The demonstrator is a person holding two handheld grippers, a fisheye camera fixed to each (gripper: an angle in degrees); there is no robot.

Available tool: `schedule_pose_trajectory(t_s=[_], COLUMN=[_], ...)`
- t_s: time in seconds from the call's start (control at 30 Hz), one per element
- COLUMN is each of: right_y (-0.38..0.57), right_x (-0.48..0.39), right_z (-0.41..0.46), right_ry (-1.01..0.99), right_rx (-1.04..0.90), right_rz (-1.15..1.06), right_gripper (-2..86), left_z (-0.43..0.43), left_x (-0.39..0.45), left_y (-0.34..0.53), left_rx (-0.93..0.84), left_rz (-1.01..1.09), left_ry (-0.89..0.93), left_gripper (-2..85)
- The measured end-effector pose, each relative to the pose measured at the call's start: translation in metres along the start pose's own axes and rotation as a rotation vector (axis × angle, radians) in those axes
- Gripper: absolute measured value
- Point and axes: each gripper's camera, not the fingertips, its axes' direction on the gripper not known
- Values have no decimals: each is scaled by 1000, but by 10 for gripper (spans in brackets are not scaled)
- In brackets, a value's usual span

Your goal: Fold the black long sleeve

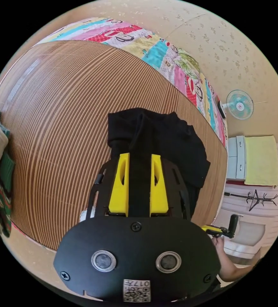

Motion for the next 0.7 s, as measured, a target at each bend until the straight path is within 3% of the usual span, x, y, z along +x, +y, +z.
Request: schedule_pose_trajectory(t_s=[0.1, 0.2, 0.33, 0.4, 0.6, 0.7], right_y=[9, 8, -6, -19, -53, -58], right_x=[5, 2, -3, -9, -25, -29], right_z=[-8, -6, 4, 11, 15, 8], right_ry=[-54, -148, -194, -201, -201, -122], right_rx=[74, 126, 122, 115, 96, 75], right_rz=[103, 141, 164, 169, 160, 134], right_gripper=[21, 13, 8, 9, 17, 29], left_z=[38, 33, -29, -50, -25, -35], left_x=[1, 0, 0, -7, -59, -81], left_y=[-27, -33, -14, 0, 30, 55], left_rx=[-168, -224, -125, -93, -161, -103], left_rz=[78, 127, 217, 212, 39, 6], left_ry=[-27, -21, 254, 297, 75, 101], left_gripper=[86, 37, 1, 0, 24, 41])
